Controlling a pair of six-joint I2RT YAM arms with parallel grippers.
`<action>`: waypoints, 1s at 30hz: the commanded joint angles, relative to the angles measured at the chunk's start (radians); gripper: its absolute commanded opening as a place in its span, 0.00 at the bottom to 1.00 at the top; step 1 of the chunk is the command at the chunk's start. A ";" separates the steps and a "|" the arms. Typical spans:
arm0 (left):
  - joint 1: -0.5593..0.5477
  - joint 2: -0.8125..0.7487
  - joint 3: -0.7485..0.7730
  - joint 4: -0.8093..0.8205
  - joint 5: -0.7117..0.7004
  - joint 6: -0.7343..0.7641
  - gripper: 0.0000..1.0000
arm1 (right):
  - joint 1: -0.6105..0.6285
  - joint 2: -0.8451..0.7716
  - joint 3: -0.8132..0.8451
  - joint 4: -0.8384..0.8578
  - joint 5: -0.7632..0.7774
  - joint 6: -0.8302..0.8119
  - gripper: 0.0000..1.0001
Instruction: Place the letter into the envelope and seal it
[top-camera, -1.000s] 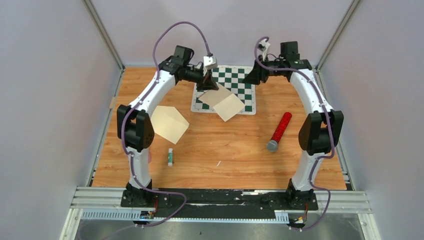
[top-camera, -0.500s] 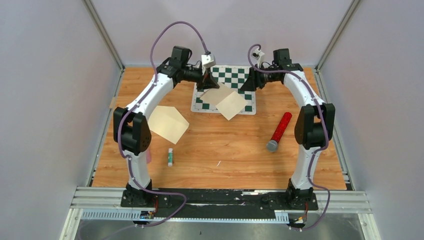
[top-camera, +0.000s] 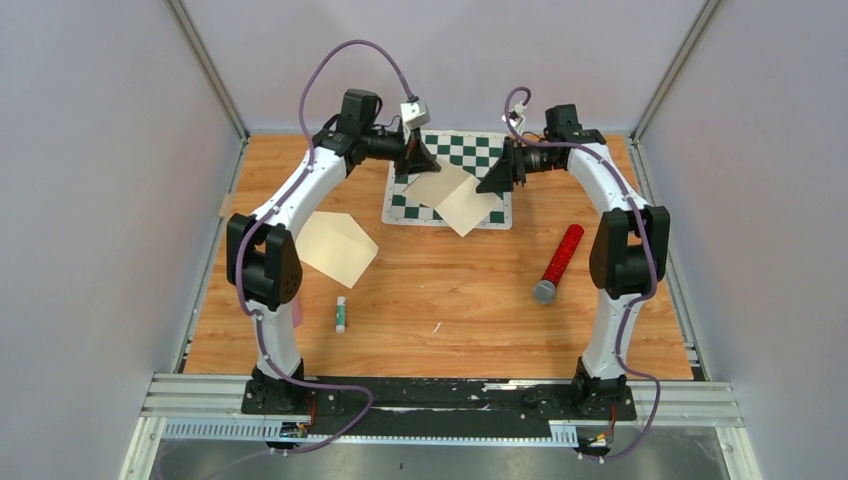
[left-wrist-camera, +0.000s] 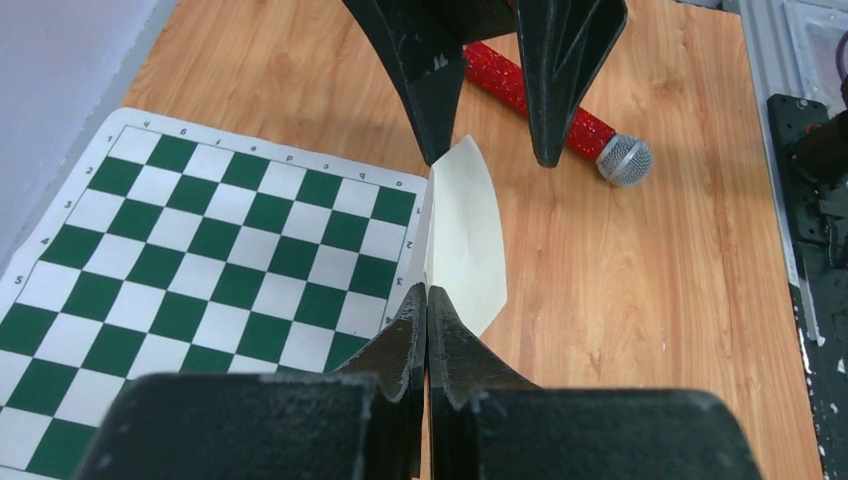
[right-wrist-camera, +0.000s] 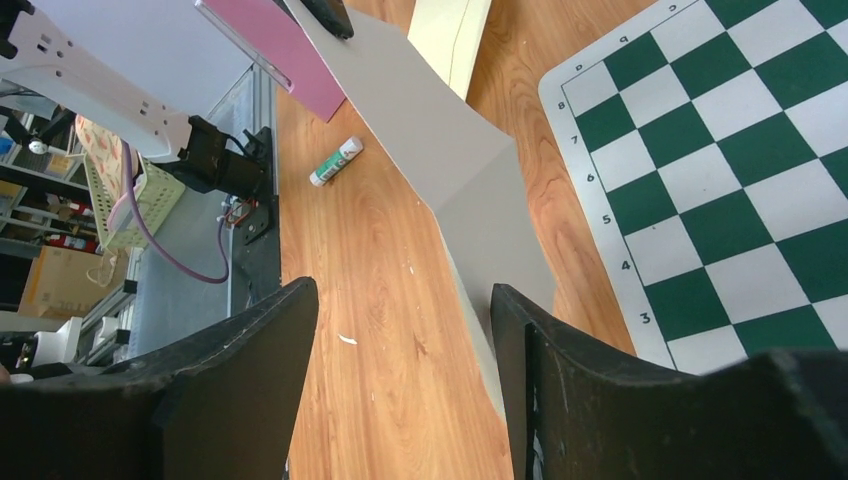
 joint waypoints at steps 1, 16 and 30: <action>0.011 -0.009 0.067 0.021 0.032 -0.041 0.00 | 0.015 0.002 0.034 0.033 -0.028 0.005 0.63; 0.020 0.064 0.162 -0.044 0.025 -0.039 0.00 | 0.035 0.016 0.029 0.119 0.030 0.122 0.30; 0.015 0.043 0.124 0.012 0.059 -0.138 0.15 | 0.045 0.044 0.007 0.307 0.123 0.420 0.00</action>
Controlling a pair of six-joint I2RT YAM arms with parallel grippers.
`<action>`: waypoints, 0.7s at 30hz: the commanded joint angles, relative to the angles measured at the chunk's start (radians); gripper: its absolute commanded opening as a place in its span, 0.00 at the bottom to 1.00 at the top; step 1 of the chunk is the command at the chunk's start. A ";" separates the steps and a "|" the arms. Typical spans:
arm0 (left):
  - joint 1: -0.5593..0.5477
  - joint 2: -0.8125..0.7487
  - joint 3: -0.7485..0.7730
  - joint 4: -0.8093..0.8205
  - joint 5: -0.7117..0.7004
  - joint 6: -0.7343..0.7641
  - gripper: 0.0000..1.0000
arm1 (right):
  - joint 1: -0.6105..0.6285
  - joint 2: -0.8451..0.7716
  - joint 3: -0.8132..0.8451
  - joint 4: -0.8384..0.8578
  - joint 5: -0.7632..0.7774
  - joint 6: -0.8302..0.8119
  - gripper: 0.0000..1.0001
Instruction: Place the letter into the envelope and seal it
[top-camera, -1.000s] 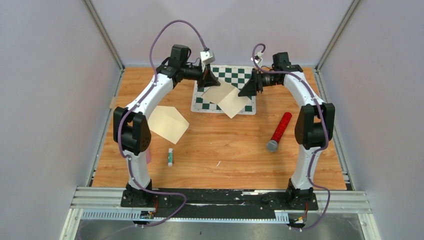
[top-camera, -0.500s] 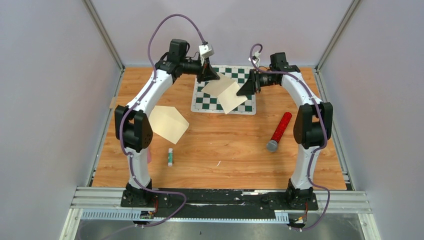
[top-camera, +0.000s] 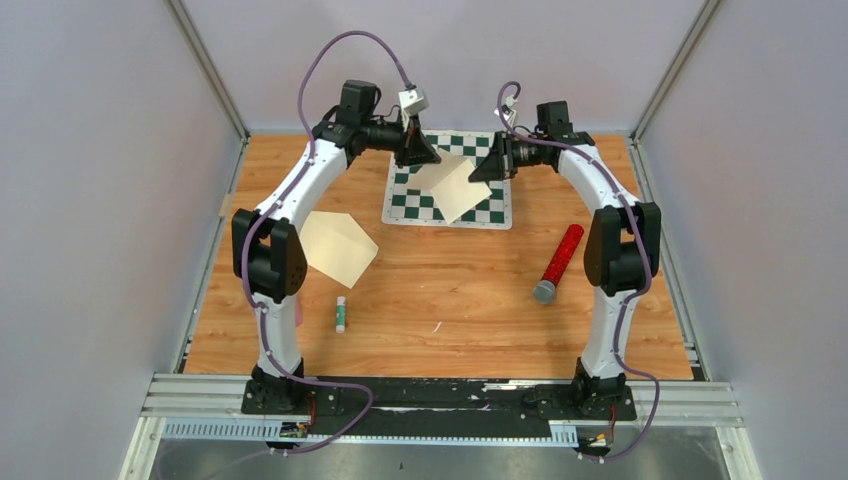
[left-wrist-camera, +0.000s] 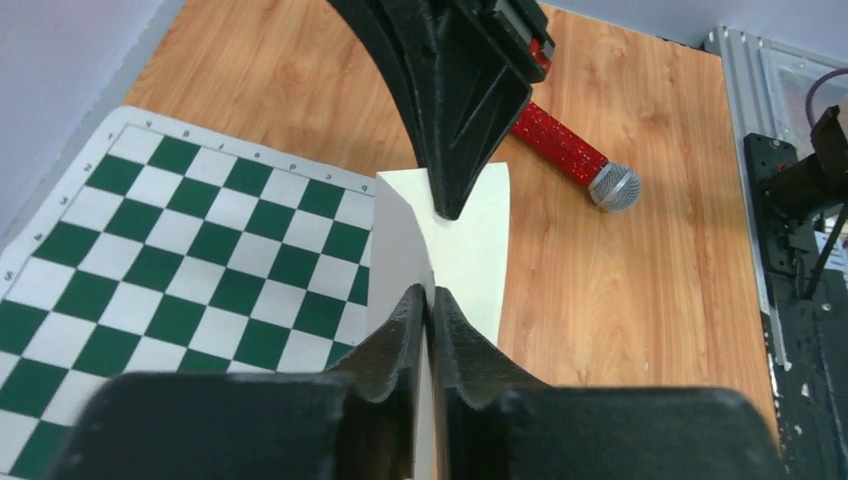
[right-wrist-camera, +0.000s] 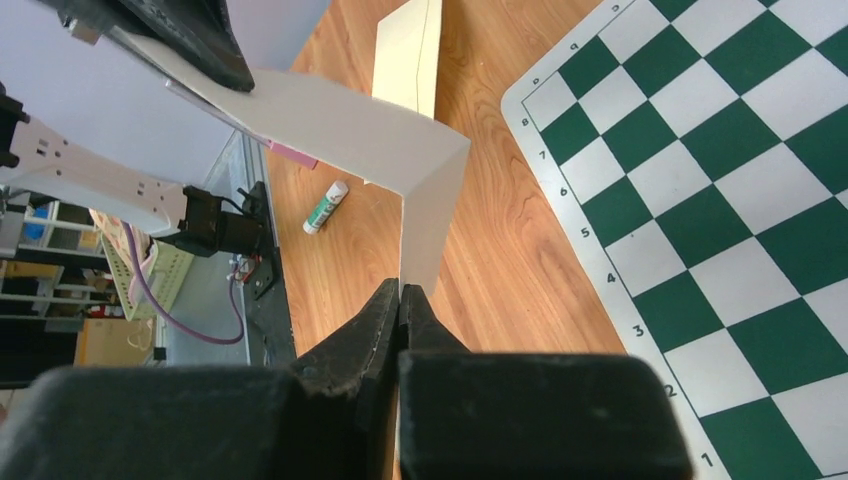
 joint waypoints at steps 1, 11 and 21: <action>-0.002 -0.024 -0.001 0.041 0.042 -0.057 0.25 | 0.005 0.015 0.008 0.091 0.021 0.104 0.00; 0.002 0.004 0.018 0.067 0.109 -0.139 0.58 | 0.006 0.025 0.023 0.103 -0.002 0.089 0.00; 0.082 0.078 0.016 0.656 0.258 -0.850 0.68 | 0.006 0.001 0.021 0.101 -0.053 0.015 0.00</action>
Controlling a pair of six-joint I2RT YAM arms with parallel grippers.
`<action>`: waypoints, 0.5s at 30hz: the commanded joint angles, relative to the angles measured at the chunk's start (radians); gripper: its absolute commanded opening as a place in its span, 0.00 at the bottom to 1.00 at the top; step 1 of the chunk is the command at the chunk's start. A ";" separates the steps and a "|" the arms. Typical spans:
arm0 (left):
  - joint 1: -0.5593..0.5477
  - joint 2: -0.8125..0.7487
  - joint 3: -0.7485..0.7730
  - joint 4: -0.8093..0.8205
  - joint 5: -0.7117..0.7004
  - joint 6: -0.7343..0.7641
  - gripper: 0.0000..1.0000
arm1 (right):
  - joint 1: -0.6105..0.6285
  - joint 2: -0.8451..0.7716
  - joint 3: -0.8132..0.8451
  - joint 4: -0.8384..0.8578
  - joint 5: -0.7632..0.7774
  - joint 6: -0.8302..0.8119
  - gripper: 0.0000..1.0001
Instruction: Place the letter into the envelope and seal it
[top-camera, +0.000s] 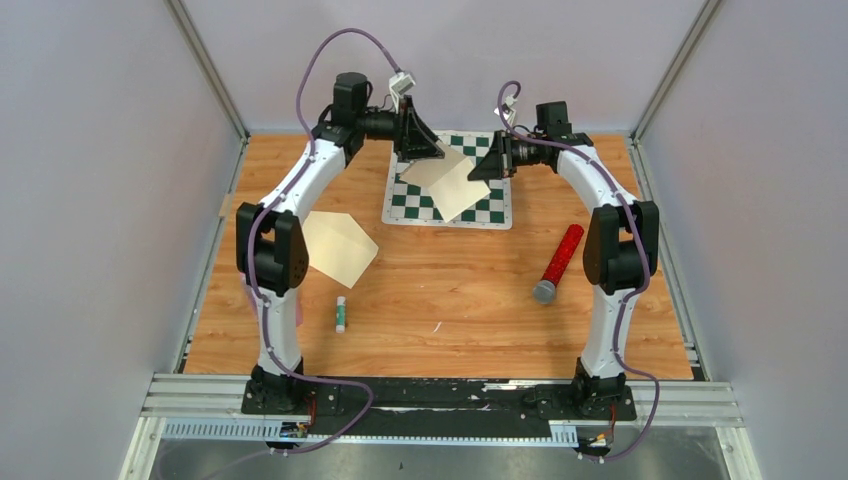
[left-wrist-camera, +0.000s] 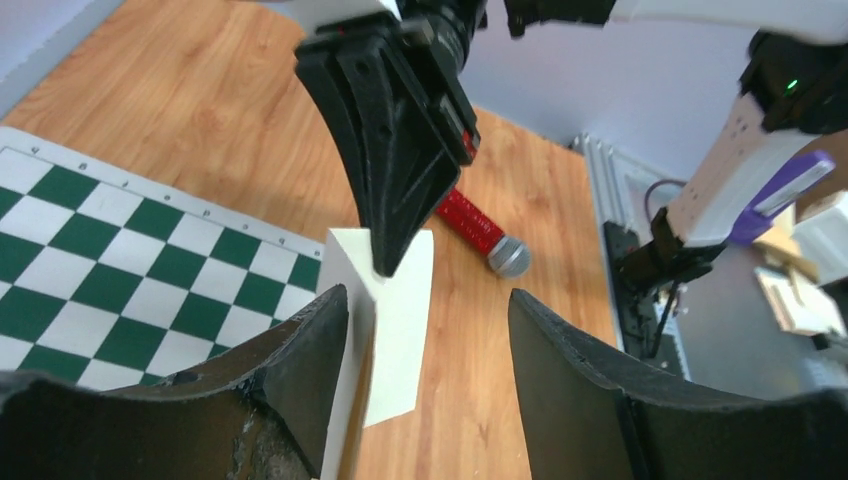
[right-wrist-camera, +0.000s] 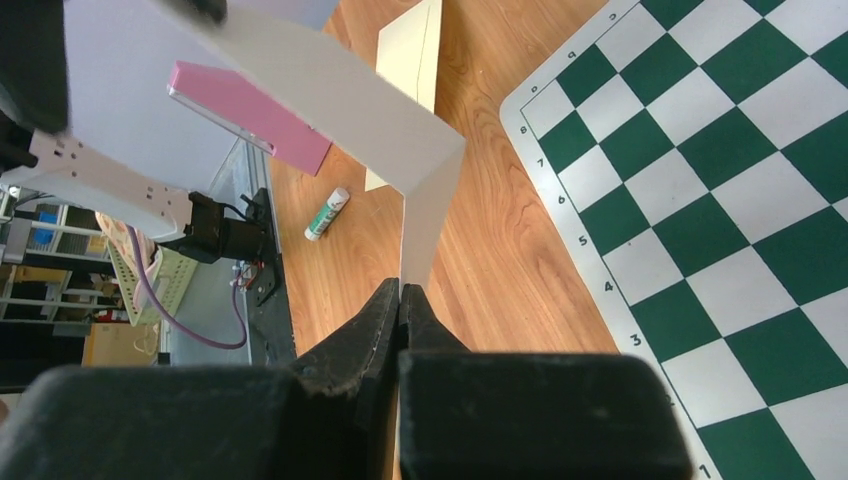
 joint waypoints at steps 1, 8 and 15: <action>0.064 0.057 0.012 0.609 0.100 -0.554 0.68 | 0.007 -0.027 0.019 0.039 -0.073 -0.071 0.00; 0.154 0.158 0.012 0.721 0.075 -0.803 0.76 | 0.017 -0.064 0.016 0.001 -0.108 -0.156 0.00; 0.219 0.208 -0.015 0.617 -0.025 -0.744 0.66 | 0.059 -0.082 0.057 -0.088 -0.070 -0.285 0.00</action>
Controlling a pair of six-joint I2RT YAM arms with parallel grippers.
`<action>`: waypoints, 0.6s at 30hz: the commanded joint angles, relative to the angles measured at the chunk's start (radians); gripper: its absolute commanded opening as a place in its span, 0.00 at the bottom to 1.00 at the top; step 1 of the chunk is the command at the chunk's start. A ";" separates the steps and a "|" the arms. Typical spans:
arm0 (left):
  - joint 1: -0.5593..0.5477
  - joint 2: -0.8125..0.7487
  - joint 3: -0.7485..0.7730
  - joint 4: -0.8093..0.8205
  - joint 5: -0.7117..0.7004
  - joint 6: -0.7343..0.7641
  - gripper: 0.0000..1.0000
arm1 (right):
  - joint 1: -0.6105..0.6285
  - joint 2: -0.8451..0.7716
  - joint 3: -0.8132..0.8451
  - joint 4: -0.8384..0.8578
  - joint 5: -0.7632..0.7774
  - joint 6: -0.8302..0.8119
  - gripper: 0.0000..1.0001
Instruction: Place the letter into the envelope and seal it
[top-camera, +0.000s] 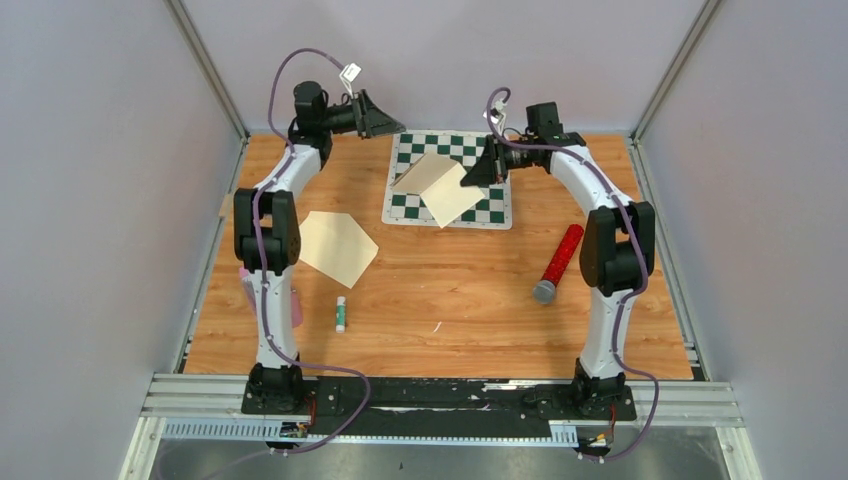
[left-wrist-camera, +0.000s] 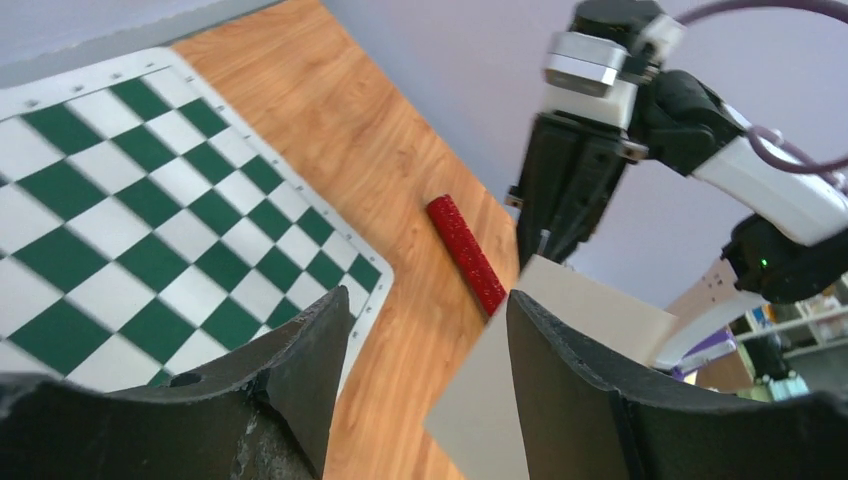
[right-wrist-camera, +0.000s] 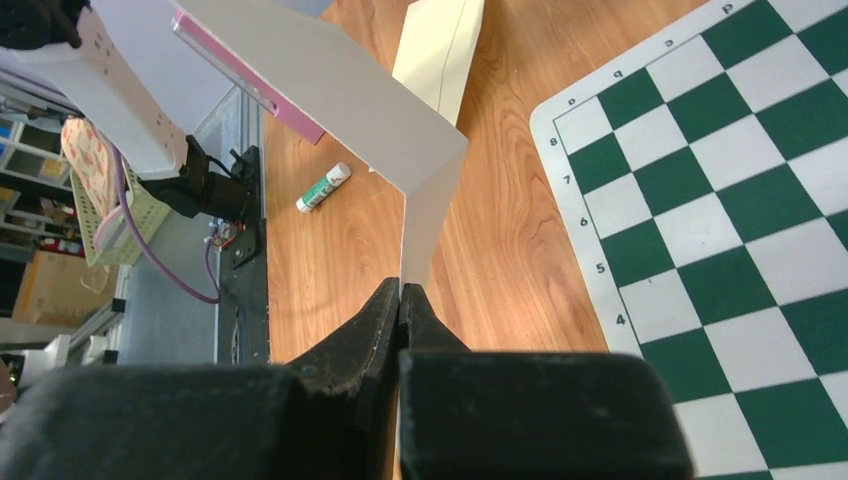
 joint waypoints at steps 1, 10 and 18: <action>0.014 0.023 0.014 -0.032 -0.033 0.021 0.65 | 0.028 -0.074 0.057 -0.044 -0.009 -0.116 0.00; -0.067 0.000 -0.018 0.190 0.209 -0.092 0.70 | 0.039 -0.037 0.128 -0.049 0.024 -0.107 0.00; -0.102 -0.060 -0.087 0.203 0.276 -0.010 0.75 | 0.040 -0.015 0.170 -0.049 0.011 -0.099 0.00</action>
